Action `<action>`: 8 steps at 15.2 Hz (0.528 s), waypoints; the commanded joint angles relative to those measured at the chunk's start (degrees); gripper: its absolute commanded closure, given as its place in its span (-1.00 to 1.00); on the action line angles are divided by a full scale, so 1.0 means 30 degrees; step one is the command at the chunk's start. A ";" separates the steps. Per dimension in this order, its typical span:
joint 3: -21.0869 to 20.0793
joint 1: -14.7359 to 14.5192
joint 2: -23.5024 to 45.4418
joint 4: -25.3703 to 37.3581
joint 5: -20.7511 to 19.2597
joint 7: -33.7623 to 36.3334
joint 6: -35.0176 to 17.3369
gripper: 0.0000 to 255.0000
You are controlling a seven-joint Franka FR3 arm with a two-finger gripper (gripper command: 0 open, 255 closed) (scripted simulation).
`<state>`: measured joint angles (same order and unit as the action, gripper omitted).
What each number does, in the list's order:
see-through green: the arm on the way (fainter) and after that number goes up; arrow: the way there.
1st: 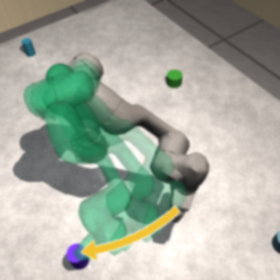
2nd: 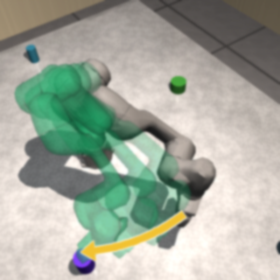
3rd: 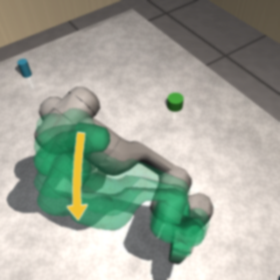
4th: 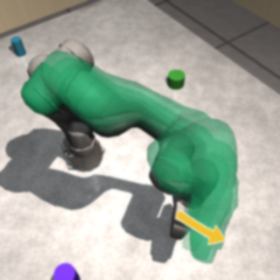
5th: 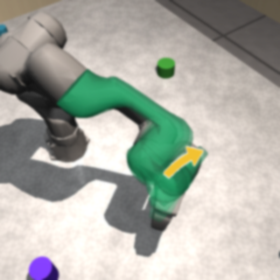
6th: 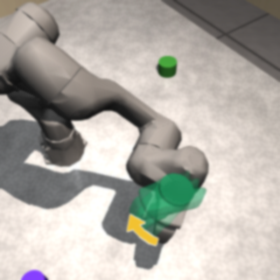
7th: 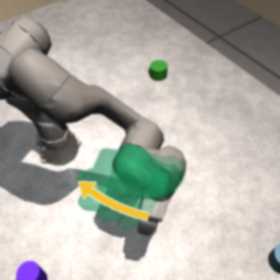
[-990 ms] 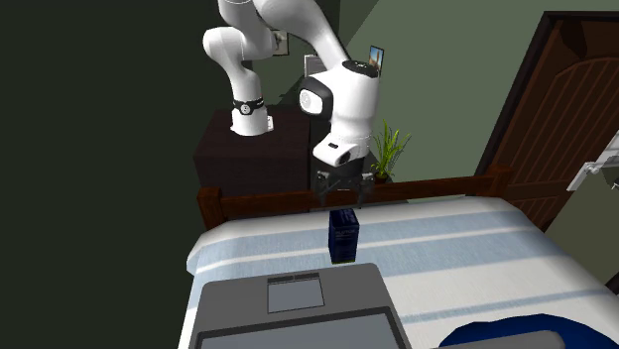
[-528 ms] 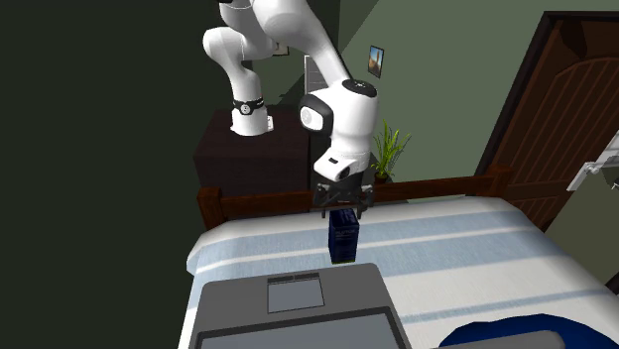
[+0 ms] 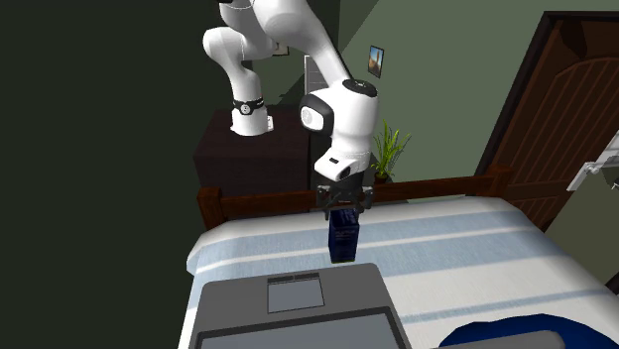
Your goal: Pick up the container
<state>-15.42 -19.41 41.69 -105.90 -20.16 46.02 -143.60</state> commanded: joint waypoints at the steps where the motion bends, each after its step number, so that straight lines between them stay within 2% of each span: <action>1: 0.0019 0.0007 0.0037 -0.0017 -0.0003 0.0001 0.0002 1.00; 8: -0.0406 0.0324 -0.1222 -0.0389 0.0420 -0.0285 0.0889 1.00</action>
<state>-16.40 -18.61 38.77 -106.84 -19.14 45.31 -141.42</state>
